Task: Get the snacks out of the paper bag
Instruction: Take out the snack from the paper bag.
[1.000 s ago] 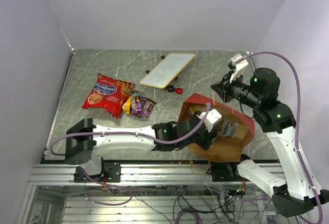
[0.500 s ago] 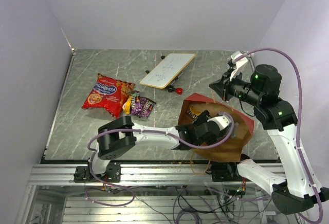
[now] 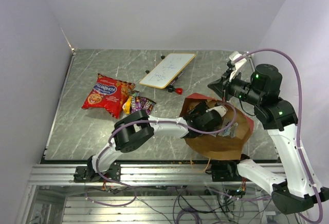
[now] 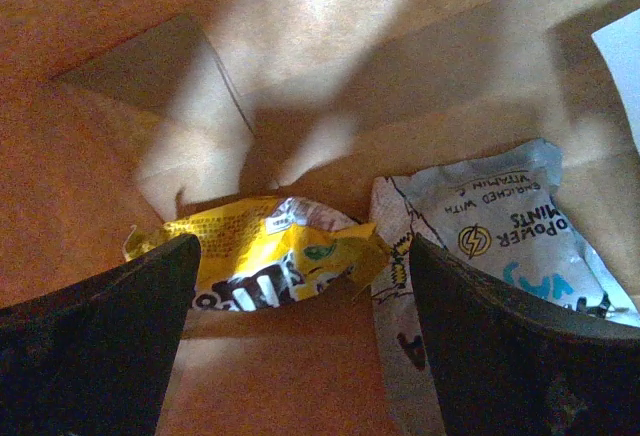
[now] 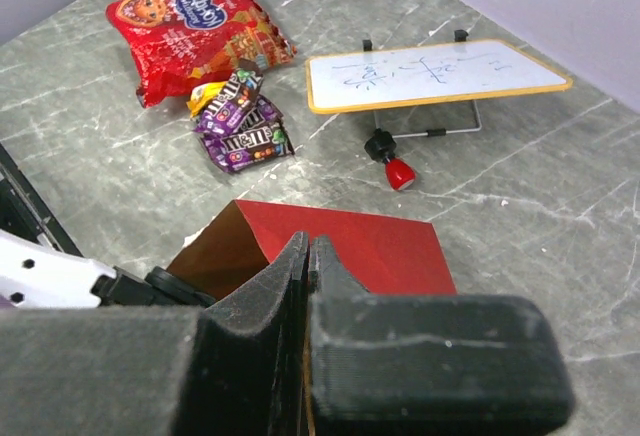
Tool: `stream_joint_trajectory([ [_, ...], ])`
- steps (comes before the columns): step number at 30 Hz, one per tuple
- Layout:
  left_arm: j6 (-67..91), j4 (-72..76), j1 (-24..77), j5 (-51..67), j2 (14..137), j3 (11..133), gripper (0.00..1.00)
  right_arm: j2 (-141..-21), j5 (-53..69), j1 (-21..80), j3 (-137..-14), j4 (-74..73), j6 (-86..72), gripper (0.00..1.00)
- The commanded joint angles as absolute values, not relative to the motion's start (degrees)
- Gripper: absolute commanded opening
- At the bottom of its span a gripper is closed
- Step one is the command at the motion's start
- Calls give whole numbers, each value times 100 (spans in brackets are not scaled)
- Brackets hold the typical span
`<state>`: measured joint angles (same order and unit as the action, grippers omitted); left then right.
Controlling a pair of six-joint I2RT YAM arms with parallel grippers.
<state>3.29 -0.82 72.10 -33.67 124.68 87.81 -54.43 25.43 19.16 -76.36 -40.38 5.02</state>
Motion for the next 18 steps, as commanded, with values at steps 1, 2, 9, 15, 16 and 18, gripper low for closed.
stream_joint_trajectory([
  [1,262,-255,7201,-3480,12840,9184,96,-5351,2807,1934,-7580,-3866,727,0],
  [2,237,-255,7192,-3464,12929,9240,96,-5361,2840,1934,-7591,-3887,760,0],
  [9,86,-386,7084,-3519,13344,9641,89,-5488,2999,1936,-7741,-4024,969,0],
  [15,-39,-542,7031,-3351,13218,9710,59,-5373,3098,1934,-7572,-3882,839,0],
  [16,-48,-567,7031,-3302,13171,9700,55,-5357,3082,1940,-7560,-3889,855,0],
  [18,-69,-641,7043,-3218,13054,9673,47,-5306,2986,1934,-7544,-3916,889,0],
])
